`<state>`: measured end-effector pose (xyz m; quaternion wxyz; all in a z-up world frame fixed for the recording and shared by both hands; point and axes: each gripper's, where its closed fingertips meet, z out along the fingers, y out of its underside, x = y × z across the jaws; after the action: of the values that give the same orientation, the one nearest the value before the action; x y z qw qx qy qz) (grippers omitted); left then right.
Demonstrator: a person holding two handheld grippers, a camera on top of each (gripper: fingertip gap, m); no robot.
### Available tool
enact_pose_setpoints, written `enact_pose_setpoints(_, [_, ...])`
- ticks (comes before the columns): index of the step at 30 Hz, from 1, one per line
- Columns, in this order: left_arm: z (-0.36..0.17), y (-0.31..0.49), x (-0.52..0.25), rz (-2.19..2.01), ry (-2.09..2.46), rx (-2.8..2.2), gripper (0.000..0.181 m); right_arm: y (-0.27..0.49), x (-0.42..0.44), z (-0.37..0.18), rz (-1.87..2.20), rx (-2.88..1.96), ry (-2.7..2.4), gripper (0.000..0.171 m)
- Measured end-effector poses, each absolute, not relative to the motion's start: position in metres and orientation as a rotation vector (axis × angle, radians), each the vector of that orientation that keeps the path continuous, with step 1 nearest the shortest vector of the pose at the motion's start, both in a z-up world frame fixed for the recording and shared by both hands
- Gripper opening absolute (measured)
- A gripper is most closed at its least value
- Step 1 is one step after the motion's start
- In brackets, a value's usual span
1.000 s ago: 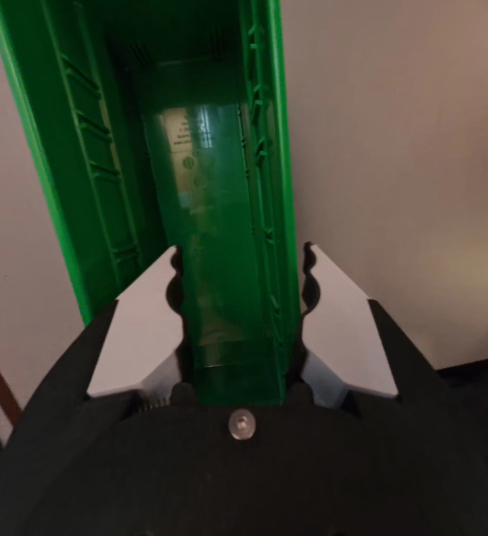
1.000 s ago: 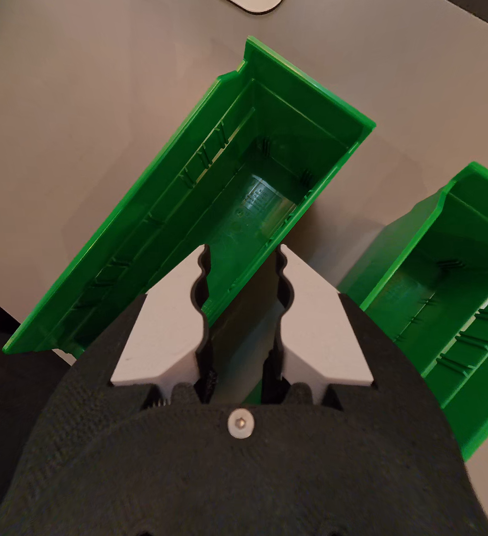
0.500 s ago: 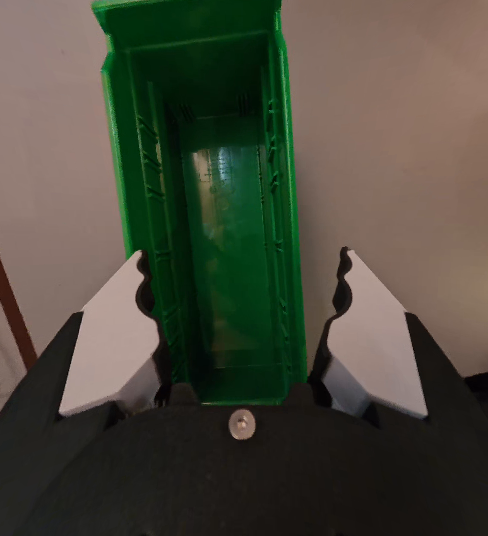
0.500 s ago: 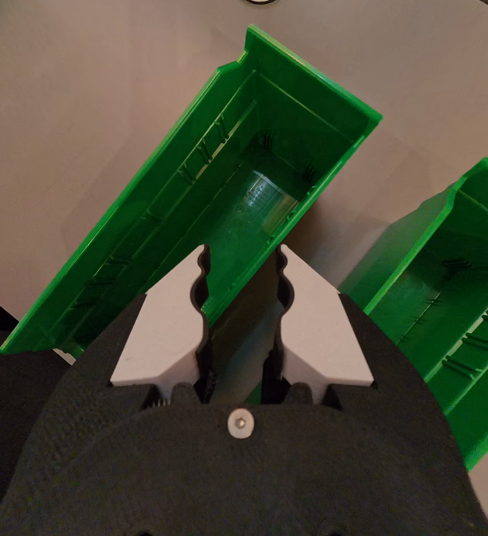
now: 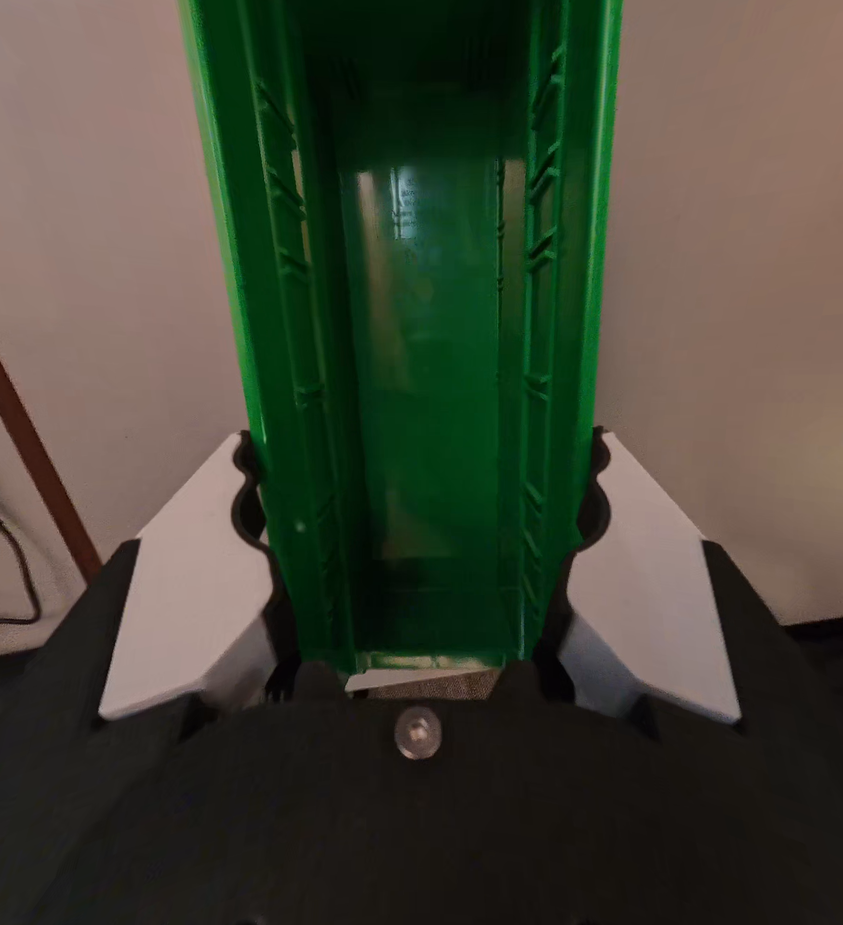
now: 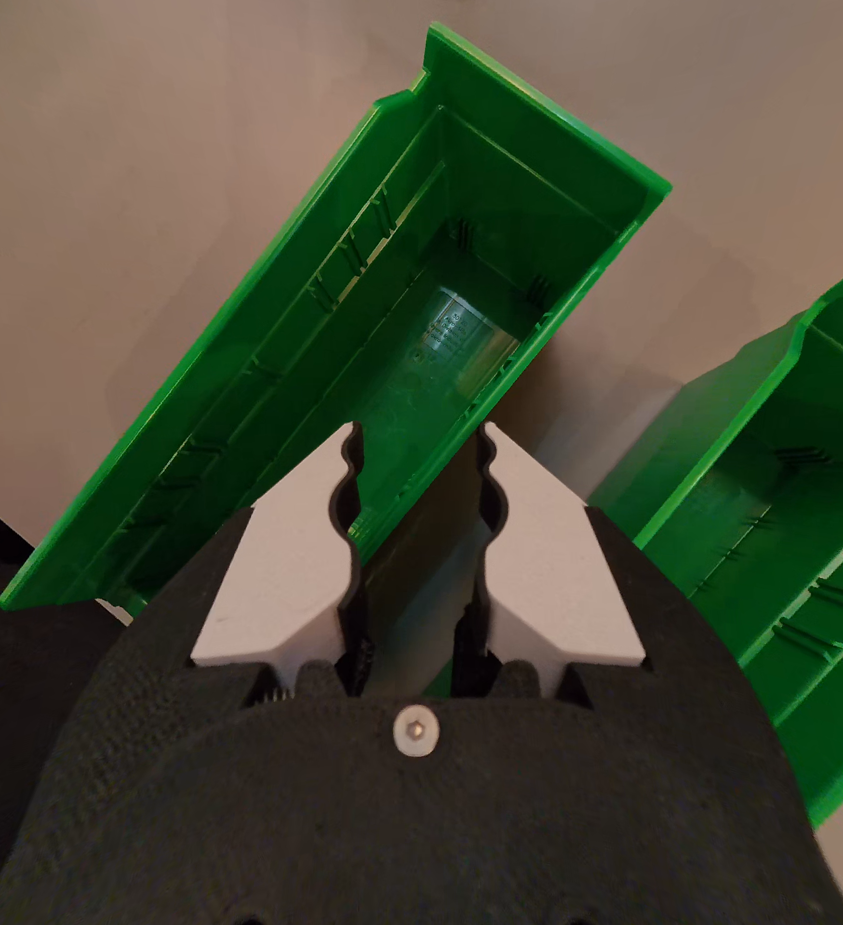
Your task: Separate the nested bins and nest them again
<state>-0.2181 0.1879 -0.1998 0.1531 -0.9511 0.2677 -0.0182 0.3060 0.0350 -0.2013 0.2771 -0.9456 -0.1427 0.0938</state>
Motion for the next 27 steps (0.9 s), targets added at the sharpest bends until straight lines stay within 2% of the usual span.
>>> enact_pose_setpoints(12, [-0.195,0.193,-0.212,-0.089,0.73,-2.659,0.108,0.035,0.305,-0.206,0.259,-2.551,-0.382,0.044])
enact_pose_setpoints(27, [-0.162,0.197,-0.203,-0.127,0.708,-2.561,0.106,0.034,0.305,-0.208,0.26,-2.56,-0.388,0.044])
